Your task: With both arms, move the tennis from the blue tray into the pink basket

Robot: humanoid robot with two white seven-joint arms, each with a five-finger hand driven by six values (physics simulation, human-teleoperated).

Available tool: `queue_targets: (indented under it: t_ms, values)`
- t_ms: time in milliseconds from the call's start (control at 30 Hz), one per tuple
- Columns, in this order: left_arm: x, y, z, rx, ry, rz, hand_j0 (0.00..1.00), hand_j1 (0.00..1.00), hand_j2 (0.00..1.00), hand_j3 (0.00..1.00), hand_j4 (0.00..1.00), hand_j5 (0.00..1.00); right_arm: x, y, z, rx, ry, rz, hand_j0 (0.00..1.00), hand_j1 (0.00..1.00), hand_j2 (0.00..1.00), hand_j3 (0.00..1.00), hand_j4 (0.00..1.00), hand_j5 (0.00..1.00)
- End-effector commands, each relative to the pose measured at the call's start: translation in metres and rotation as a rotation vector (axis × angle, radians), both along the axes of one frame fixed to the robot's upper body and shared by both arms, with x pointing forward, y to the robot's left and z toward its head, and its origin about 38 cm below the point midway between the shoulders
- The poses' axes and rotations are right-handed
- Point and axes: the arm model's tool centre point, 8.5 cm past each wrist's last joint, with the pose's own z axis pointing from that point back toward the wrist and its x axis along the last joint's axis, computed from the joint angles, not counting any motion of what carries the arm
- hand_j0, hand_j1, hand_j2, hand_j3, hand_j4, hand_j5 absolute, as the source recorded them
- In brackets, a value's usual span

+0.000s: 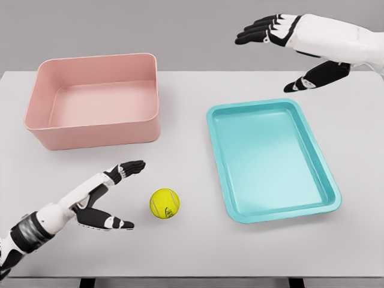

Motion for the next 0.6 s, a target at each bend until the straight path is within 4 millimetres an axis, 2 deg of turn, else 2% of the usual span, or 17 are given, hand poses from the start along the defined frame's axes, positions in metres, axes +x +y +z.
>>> queue_targets:
  t_ms: [0, 100, 233, 333, 567]
  values:
    - [-0.003, -0.006, -0.012, 0.031, 0.063, -0.002, 1.0, 1.0, 1.0, 1.0, 1.0, 1.0, -0.002, 0.003, 0.002, 0.004, -0.005, 0.013, 1.0, 1.0, 1.0, 1.0, 1.0, 1.0]
    - [-0.003, -0.008, -0.015, 0.044, 0.085, 0.003, 1.0, 1.0, 1.0, 1.0, 1.0, 1.0, -0.002, 0.002, -0.003, 0.004, 0.009, 0.008, 1.0, 1.0, 1.0, 1.0, 1.0, 1.0]
    - [-0.002, -0.015, -0.017, 0.045, 0.07, -0.004, 1.0, 1.0, 1.0, 1.0, 1.0, 1.0, 0.008, -0.008, -0.01, -0.022, 0.018, -0.058, 1.0, 1.0, 1.0, 1.0, 1.0, 1.0]
    - [0.006, -0.025, -0.014, 0.057, 0.044, -0.018, 1.0, 1.0, 1.0, 1.0, 1.0, 1.0, 0.012, -0.012, -0.012, -0.037, 0.014, -0.091, 1.0, 1.0, 1.0, 1.0, 1.0, 1.0]
    - [0.004, -0.04, -0.02, 0.042, 0.046, -0.037, 1.0, 1.0, 1.0, 1.0, 1.0, 1.0, 0.015, -0.005, -0.013, -0.01, 0.021, -0.086, 1.0, 1.0, 1.0, 1.0, 1.0, 1.0]
